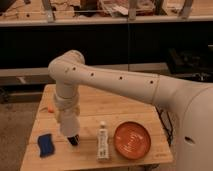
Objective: Place the ceramic cup over the eraser
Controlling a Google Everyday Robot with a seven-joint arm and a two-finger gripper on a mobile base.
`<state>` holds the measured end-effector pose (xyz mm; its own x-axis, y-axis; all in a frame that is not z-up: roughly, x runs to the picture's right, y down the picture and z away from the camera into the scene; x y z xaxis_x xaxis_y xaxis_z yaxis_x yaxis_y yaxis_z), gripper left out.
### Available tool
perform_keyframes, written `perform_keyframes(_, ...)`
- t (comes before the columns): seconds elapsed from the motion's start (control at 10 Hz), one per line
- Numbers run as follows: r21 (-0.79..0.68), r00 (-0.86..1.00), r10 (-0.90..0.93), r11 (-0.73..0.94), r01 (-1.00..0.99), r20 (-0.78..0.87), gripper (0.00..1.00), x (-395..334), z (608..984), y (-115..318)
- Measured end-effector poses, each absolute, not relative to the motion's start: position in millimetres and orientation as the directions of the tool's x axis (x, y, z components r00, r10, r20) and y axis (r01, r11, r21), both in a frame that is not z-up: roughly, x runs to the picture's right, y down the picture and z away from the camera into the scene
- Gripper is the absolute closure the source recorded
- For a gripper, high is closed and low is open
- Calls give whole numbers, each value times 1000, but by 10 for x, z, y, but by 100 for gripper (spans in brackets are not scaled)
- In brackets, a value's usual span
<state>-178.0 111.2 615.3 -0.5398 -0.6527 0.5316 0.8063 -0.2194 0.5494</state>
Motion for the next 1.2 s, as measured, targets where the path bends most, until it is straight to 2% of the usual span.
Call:
perform_keyframes(0.4,580,-586,-633,-253,775,506,100,-1854,6148,1254)
perform_keyframes(0.7,615,-645,-627,-316,723,436,91,-1895,6169,1353)
perform_keyframes(0.9,592,-607,-634,-278,757,479,99,-1867,6314,1407)
perform_keyframes(1.2,592,-612,-639,-288,753,467,100,-1924,6352,1463)
